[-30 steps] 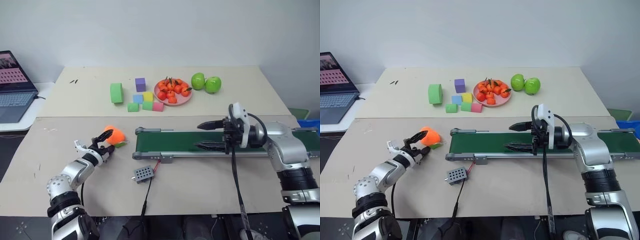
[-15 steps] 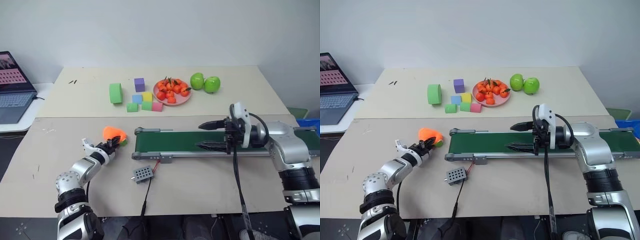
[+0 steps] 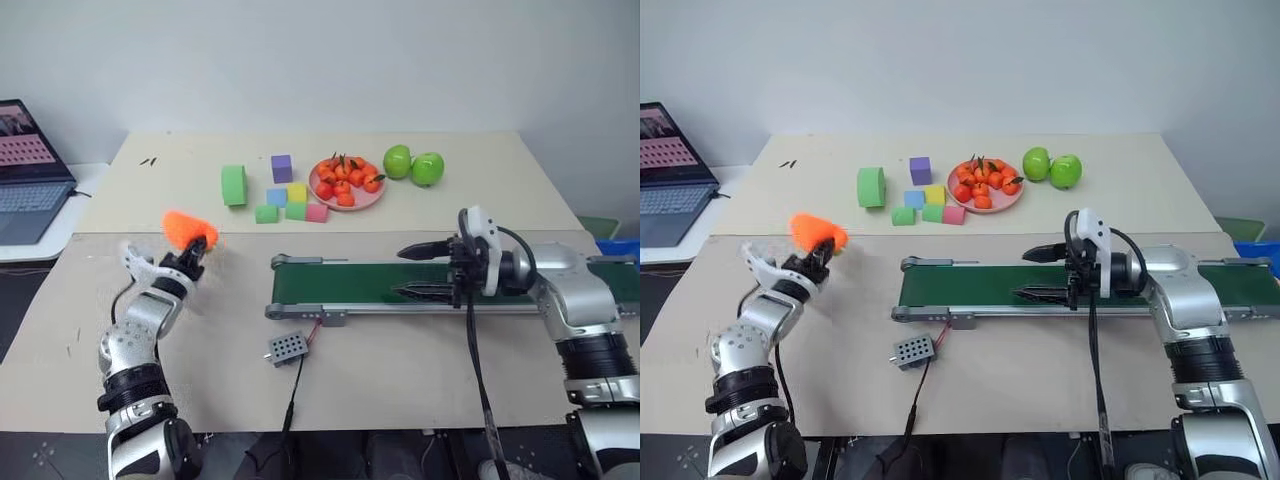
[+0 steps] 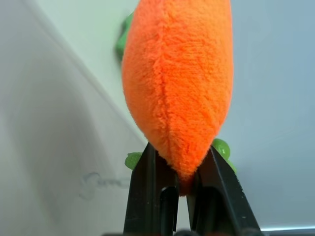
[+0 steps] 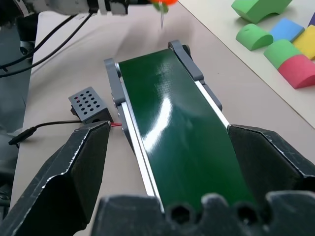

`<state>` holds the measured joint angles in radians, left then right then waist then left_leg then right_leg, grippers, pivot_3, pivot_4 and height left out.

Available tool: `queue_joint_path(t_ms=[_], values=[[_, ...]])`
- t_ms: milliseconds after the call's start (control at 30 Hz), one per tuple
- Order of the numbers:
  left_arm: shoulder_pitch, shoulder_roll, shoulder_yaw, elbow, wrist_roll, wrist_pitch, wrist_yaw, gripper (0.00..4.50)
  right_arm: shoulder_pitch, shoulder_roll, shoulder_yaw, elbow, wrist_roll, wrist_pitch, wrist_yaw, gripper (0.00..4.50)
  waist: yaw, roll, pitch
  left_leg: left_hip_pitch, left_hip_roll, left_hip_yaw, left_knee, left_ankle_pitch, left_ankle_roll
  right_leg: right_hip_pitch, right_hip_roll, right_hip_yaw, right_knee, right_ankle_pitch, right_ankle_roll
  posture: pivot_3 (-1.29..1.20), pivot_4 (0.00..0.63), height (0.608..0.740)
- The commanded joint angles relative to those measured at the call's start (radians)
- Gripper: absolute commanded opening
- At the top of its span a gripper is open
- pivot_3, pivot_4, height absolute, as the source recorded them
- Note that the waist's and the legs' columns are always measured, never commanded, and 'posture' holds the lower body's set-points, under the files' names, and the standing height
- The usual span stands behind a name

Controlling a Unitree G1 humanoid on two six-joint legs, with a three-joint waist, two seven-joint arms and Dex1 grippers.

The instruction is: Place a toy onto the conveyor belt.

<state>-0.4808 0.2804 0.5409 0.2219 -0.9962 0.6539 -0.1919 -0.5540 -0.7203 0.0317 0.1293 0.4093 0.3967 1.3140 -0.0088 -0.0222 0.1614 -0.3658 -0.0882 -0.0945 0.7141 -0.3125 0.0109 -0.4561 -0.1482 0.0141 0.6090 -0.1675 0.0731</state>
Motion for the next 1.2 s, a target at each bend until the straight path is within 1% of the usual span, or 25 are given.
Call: queue_joint_path(t_ms=[33,67,100,167,233,333,367,433,467,567,667,800,900,967,1100,1200], values=[[-0.02,0.042,-0.104,-0.133,0.087,-0.04,-0.089,0.1,-0.027,0.001,-0.009,-0.004,0.002,-0.026,0.007,4.5,-0.001,0.0,0.0,0.0,0.0,0.0,0.0,0.0,0.0,0.0,0.0,0.0,0.0,0.0,0.0,0.0,0.15,0.74],[-0.019,0.05,-0.126,-0.163,0.105,-0.048,-0.108,0.1,-0.027,0.002,-0.009,-0.005,0.001,-0.026,0.007,4.5,-0.002,0.0,0.0,0.0,0.0,0.0,0.0,0.0,0.0,0.0,0.0,0.0,0.0,0.0,0.0,0.0,0.15,0.74],[-0.011,0.07,-0.169,-0.201,0.152,-0.071,-0.135,0.1,-0.028,0.003,-0.009,-0.004,0.001,-0.027,0.006,4.5,-0.002,0.0,0.0,0.0,0.0,0.0,0.0,0.0,0.0,0.0,0.0,0.0,0.0,0.0,0.0,0.0,0.15,0.74],[0.001,0.129,-0.267,-0.271,0.244,-0.087,-0.192,0.1,-0.028,0.004,-0.01,-0.006,0.001,-0.026,0.005,4.5,-0.006,0.0,0.0,-0.001,0.0,0.0,0.0,0.0,0.0,-0.001,0.0,0.0,0.0,0.0,0.0,0.0,0.15,0.74],[0.013,0.186,-0.351,-0.304,0.346,-0.135,-0.249,0.1,-0.03,0.006,-0.009,-0.003,-0.001,-0.028,0.005,4.5,-0.008,0.0,0.0,-0.001,0.0,0.0,-0.001,0.0,0.0,-0.001,0.0,0.0,0.001,0.0,0.0,0.0,0.15,0.74],[0.009,0.246,-0.425,-0.317,0.459,-0.224,-0.324,0.1,-0.034,0.009,-0.008,0.003,-0.004,-0.03,0.003,4.5,-0.007,0.0,0.0,-0.001,0.0,0.001,0.0,0.0,0.0,-0.001,0.0,0.0,0.0,0.0,0.0,0.0,0.15,0.74],[0.009,0.281,-0.467,-0.309,0.539,-0.299,-0.358,0.1,-0.035,0.01,-0.008,0.004,-0.003,-0.03,0.003,4.5,-0.006,0.0,0.0,-0.001,0.0,0.001,0.0,0.0,0.0,-0.001,0.0,0.0,0.0,0.0,0.0,0.0,0.15,0.74],[-0.001,0.387,-0.582,-0.272,0.767,-0.489,-0.408,0.1,-0.038,0.012,-0.007,0.007,-0.004,-0.032,0.002,4.5,-0.006,0.0,0.0,-0.001,0.0,0.001,0.0,0.0,0.0,-0.001,0.001,0.0,-0.001,0.0,0.0,0.0,0.15,0.74],[-0.002,0.428,-0.623,-0.255,0.857,-0.594,-0.43,0.1,-0.038,0.013,-0.008,0.006,-0.004,-0.031,0.001,4.5,-0.007,0.0,0.0,-0.001,0.0,0.001,-0.001,0.0,0.0,-0.001,0.001,0.0,0.0,0.0,0.0,0.0,0.15,0.74],[-0.006,0.501,-0.687,-0.201,1.049,-0.906,-0.428,0.1,-0.042,0.016,-0.007,0.012,-0.006,-0.034,0.001,4.5,-0.005,0.0,0.0,-0.001,0.0,0.002,-0.003,0.0,0.0,-0.002,0.001,0.0,-0.001,0.0,0.0,0.0,0.15,0.74],[-0.022,0.52,-0.719,-0.142,1.165,-1.119,-0.404,0.1,-0.045,0.018,-0.007,0.017,-0.007,-0.037,0.001,4.5,-0.003,0.001,0.0,-0.001,0.0,0.002,-0.003,0.0,0.0,-0.002,0.001,0.0,-0.004,0.0,0.0,0.0,0.15,0.74],[-0.044,0.526,-0.755,-0.079,1.317,-1.329,-0.35,0.1,-0.043,0.018,-0.011,0.012,-0.006,-0.036,-0.003,4.5,0.0,0.001,0.0,-0.002,0.0,0.001,-0.002,0.0,0.0,-0.002,0.001,0.0,-0.004,0.0,0.0,0.0,0.15,0.74],[-0.046,0.518,-0.784,-0.056,1.359,-1.412,-0.357,0.1,-0.035,0.014,-0.017,0.003,-0.004,-0.031,-0.008,4.5,-0.002,0.001,0.0,-0.002,0.001,0.002,-0.002,0.0,0.001,-0.002,0.001,0.0,-0.003,0.0,0.0,0.0,0.15,0.74],[-0.058,0.513,-0.798,-0.036,1.414,-1.458,-0.34,0.1,-0.029,0.012,-0.019,-0.004,-0.001,-0.028,-0.011,4.5,-0.005,0.001,0.0,-0.002,0.0,0.002,-0.002,0.0,0.001,-0.002,0.001,0.0,0.0,0.0,0.0,0.0,0.15,0.74],[-0.083,0.479,-0.808,0.051,1.469,-1.499,-0.286,0.1,-0.021,0.014,-0.028,-0.014,-0.001,-0.028,-0.029,4.5,-0.004,0.001,0.0,-0.001,0.0,0.002,-0.002,0.0,0.001,-0.002,0.001,0.0,0.0,0.0,0.0,0.0,0.15,0.74],[-0.106,0.471,-0.827,0.114,1.537,-1.54,-0.243,0.1,-0.017,0.014,-0.029,-0.022,0.002,-0.026,-0.037,4.5,-0.006,0.001,0.0,-0.001,0.0,0.002,-0.001,0.0,0.001,-0.002,0.001,0.0,0.0,0.0,0.0,0.0,0.15,0.74]])
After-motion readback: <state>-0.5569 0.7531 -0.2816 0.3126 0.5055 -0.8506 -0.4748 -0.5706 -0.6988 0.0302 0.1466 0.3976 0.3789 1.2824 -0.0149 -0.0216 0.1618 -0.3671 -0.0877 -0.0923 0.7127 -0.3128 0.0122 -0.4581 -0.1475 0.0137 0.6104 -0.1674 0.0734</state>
